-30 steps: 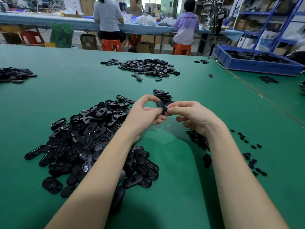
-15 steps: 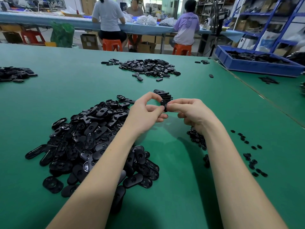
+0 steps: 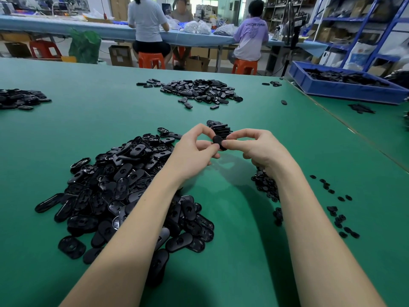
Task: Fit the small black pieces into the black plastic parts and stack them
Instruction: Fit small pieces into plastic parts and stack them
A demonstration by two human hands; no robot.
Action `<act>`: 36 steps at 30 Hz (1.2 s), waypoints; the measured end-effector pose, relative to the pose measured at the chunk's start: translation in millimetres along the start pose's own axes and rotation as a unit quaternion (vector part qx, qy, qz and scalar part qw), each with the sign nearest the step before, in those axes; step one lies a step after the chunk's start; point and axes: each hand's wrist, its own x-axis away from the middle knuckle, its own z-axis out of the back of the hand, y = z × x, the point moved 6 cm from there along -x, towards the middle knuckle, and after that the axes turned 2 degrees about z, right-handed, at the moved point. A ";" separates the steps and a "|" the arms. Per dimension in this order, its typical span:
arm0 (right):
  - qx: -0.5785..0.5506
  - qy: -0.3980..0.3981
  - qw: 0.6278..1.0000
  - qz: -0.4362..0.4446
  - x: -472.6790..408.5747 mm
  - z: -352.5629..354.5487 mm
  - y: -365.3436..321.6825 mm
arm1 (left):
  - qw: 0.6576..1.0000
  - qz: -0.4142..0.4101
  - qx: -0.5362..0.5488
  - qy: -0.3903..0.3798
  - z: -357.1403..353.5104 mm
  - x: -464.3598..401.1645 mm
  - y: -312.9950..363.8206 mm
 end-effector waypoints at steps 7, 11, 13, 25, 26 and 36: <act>-0.035 -0.049 0.998 0.015 3.2 -6.2 3.0 | 0.999 0.025 -0.038 -0.004 2.9 -1.5 3.8; -0.014 -0.057 0.998 0.022 2.2 -10.4 4.2 | 0.990 -0.030 -0.132 0.041 7.4 -1.7 8.9; -0.003 -0.052 0.998 0.030 1.3 -10.3 4.8 | 0.986 -0.028 -0.161 0.041 7.5 -2.1 7.5; 0.010 -0.069 0.996 0.057 -1.2 -18.2 6.3 | 0.978 0.022 -0.200 0.052 12.8 -3.7 -4.1; 0.009 -0.064 0.996 0.057 -1.8 -18.1 6.8 | 0.980 0.024 -0.192 0.053 12.3 -3.6 -4.6; 0.030 -0.037 0.997 0.067 -5.9 -25.4 9.4 | 0.984 0.039 -0.163 0.060 13.3 -5.0 -11.3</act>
